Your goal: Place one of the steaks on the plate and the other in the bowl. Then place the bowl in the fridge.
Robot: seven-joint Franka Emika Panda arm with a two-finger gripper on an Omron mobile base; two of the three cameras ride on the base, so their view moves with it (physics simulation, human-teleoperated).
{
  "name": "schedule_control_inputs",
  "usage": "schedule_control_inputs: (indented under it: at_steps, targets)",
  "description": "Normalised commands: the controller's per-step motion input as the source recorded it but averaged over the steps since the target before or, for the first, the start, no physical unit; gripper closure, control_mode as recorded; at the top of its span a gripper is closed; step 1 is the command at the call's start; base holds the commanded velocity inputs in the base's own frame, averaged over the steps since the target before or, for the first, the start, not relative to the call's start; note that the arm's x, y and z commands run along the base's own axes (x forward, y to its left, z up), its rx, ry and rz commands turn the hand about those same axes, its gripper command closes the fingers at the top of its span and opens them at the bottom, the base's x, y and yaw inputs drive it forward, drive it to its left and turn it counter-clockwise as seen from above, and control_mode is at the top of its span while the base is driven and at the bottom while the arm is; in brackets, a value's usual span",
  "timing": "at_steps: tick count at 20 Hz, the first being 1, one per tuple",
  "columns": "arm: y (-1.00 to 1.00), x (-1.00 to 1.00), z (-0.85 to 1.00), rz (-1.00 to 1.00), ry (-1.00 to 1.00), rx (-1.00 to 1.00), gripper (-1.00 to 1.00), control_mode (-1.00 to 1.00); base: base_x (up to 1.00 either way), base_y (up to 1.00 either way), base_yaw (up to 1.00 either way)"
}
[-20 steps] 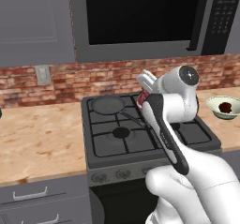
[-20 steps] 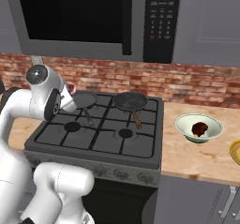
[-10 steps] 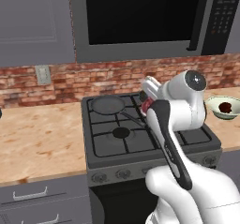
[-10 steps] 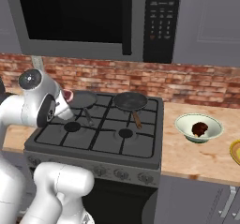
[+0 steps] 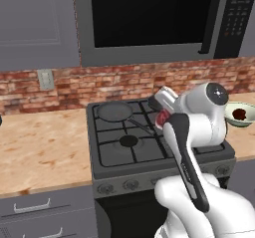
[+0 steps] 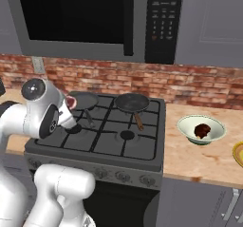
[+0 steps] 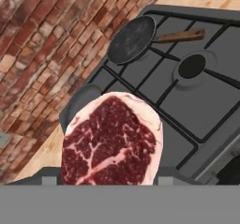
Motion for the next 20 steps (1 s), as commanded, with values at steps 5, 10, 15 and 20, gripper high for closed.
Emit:
schedule_control_inputs:
  at_steps: [5,10,15,20]
  targets:
    - [-0.44,-0.18,0.0,0.0,0.09,0.02,1.0,-1.0,0.0,0.0,0.0]
    - [-0.73,0.04,0.0,0.0,0.16,0.02,1.0,-1.0,0.0,0.0,0.0]
    - [-0.12,-0.17,-0.04,0.0,0.02,0.0,1.0,-1.0,0.0,0.0,0.0]
    - [0.0,0.0,0.0,0.0,0.0,0.0,1.0,1.0,-0.08,-0.41,0.0]
